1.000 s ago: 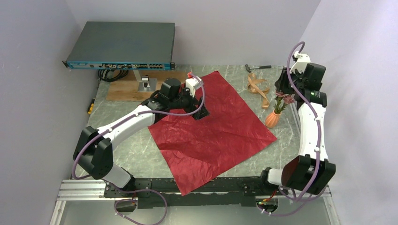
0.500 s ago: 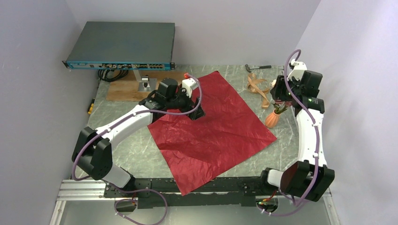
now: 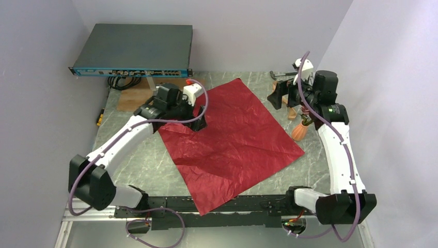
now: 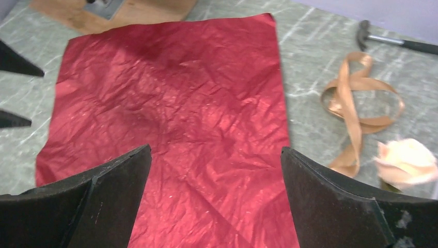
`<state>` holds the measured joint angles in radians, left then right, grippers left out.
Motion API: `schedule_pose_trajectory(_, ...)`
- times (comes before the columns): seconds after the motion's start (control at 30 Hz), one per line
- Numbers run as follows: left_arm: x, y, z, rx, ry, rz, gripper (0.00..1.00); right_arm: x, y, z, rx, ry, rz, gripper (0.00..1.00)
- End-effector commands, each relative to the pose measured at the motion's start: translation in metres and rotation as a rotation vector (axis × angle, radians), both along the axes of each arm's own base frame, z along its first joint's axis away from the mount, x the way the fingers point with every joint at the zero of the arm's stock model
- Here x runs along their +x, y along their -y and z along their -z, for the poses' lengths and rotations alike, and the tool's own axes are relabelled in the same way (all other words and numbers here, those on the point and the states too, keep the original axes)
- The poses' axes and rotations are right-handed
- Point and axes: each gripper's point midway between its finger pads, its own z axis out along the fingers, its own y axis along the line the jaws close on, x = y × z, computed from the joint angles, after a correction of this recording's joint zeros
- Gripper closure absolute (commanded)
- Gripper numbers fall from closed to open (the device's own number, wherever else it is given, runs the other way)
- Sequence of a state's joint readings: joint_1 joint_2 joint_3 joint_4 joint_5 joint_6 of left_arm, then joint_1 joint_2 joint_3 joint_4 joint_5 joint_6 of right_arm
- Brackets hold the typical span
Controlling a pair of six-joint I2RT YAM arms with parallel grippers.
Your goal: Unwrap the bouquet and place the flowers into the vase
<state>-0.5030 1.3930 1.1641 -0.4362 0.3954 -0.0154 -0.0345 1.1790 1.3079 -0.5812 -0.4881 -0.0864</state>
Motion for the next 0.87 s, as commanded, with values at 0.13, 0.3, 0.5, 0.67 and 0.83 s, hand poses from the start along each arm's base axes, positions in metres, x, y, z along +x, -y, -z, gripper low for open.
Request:
schedule_pose_trajectory(0.13, -0.009, -0.093, -0.022, 0.067, 0.018, -0.197, 0.01, -0.051, -0.047, 0.044, 0.02, -0.093, -0.166, 0.0)
schedule_pose_trajectory(0.3, -0.011, -0.163, -0.009, 0.114, -0.034, -0.455, 0.01, -0.078, -0.041, 0.084, -0.008, -0.135, -0.146, 0.0)
schedule_pose_trajectory(0.5, -0.028, -0.224, 0.01, 0.228, -0.064, -0.688, 0.0, -0.086, -0.021, 0.103, -0.053, -0.108, -0.035, 0.0)
schedule_pose_trajectory(0.67, -0.034, -0.238, 0.018, 0.238, -0.079, -0.74, 0.01, -0.085, -0.015, 0.1, -0.043, -0.074, 0.017, 0.0)
schedule_pose_trajectory(0.83, -0.029, -0.247, 0.02, 0.28, -0.093, -0.774, 0.01, -0.082, -0.013, 0.092, -0.053, -0.05, 0.03, 0.0)
